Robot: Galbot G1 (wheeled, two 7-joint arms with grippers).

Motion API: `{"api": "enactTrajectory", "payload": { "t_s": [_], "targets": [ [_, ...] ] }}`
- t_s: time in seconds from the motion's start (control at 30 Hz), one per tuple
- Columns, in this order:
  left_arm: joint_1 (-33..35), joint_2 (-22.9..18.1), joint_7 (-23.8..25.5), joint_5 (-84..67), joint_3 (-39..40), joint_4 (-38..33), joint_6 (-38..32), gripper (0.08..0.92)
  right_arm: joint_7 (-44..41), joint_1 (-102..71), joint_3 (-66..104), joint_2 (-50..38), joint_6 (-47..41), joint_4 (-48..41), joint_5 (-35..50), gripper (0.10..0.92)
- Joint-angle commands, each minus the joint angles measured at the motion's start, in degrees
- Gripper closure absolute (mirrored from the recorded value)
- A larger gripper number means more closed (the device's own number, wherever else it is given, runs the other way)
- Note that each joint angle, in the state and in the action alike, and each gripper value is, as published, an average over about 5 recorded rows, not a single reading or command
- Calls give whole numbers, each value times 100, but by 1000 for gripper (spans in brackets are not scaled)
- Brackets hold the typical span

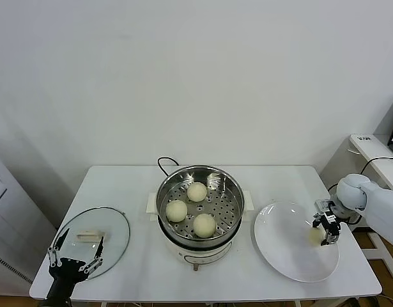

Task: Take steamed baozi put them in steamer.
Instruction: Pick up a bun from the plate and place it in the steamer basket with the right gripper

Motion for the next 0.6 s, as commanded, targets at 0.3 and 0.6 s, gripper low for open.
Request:
{"api": "enactTrajectory", "payload": {
  "t_s": [0.3, 0.6],
  "targets": [
    [-67, -44, -1, -28, -13, 22, -18, 177, -190, 3927, -2658, 564, -809, 843, 3134, 739],
    [-111, -112, 0, -21, 3, 13, -10, 177, 33, 5300, -3147, 2167, -1608, 870, 5108, 725]
  ]
}}
